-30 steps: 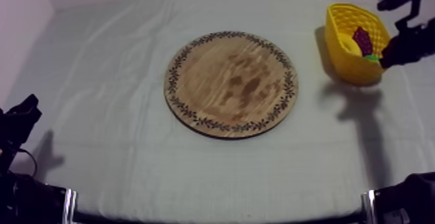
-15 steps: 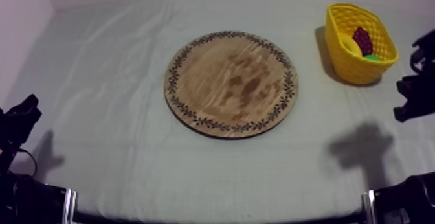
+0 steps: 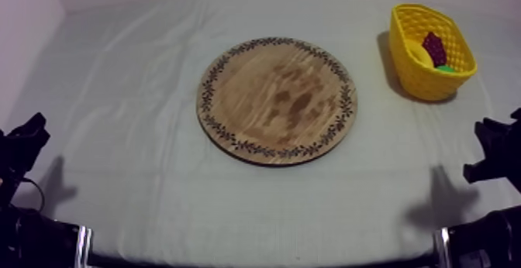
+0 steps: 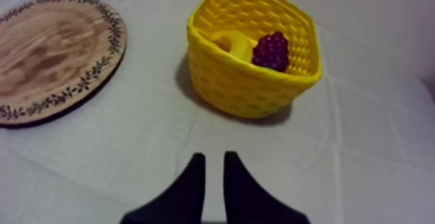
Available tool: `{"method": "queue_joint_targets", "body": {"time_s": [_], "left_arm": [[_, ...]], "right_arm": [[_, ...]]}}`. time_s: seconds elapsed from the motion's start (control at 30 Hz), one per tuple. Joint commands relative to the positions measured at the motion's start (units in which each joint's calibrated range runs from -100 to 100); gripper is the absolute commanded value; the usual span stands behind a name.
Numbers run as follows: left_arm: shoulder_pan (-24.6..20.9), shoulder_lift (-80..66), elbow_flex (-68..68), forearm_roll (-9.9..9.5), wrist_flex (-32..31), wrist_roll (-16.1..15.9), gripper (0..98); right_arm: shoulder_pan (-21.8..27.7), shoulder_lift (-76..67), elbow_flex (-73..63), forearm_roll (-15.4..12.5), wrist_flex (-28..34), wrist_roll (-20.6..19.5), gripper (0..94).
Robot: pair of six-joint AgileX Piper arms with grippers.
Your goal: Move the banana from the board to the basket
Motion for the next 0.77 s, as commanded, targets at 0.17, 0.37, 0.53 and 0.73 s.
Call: {"method": "queue_joint_targets", "body": {"time_s": [0.17, 0.37, 0.53, 0.73], "left_arm": [[-0.01, 0.03, 0.04, 0.0, 0.0, -0.01, 0.1], [-0.01, 0.03, 0.04, 0.0, 0.0, -0.02, 0.1], [-0.01, 0.03, 0.04, 0.0, 0.0, 0.0, 0.1], [-0.01, 0.03, 0.04, 0.0, 0.0, 0.01, 0.1]], "right_arm": [[0.71, -0.21, 3.07, -3.26, -9.65, -2.23, 1.8], [0.77, -0.26, 3.51, -3.99, -11.81, -0.47, 0.6], [0.46, -0.26, 3.56, -4.06, -12.05, -0.23, 0.4], [0.31, -0.26, 3.57, -4.08, -12.09, -0.17, 0.4]]}}
